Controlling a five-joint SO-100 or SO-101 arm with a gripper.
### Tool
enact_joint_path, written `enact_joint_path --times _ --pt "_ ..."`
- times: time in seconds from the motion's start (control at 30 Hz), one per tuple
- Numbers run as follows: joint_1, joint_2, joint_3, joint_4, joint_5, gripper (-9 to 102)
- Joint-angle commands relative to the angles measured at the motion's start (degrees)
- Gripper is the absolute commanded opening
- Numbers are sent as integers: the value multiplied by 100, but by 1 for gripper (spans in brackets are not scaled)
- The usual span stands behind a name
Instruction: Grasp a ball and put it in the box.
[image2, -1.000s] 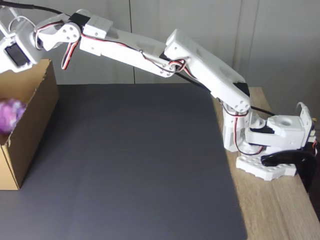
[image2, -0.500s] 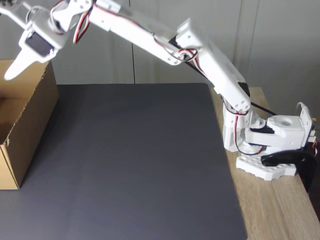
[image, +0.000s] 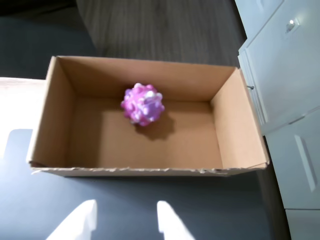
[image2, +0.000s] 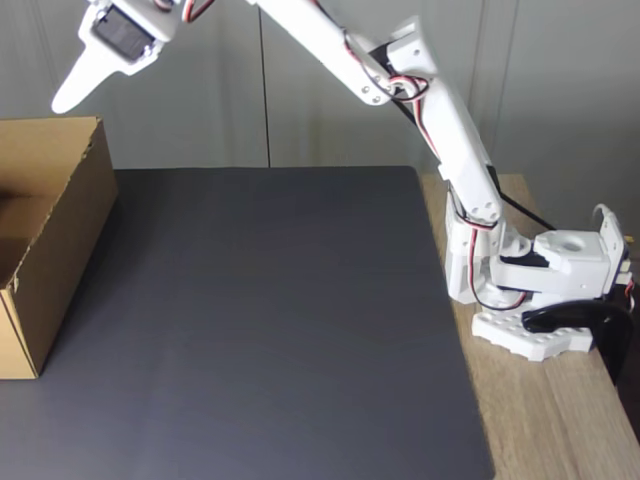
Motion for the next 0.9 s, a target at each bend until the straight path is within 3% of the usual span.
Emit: enact_joint_path --times 0.0,0.27,0.47,0.67,0.87 --pt "-105 475 -237 88 9 16" --pt "-97 1107 193 290 26 15" --pt "70 1951 1371 220 176 15" --pt "141 3085 3366 -580 264 15" --pt "44 3498 4034 -624 316 14"
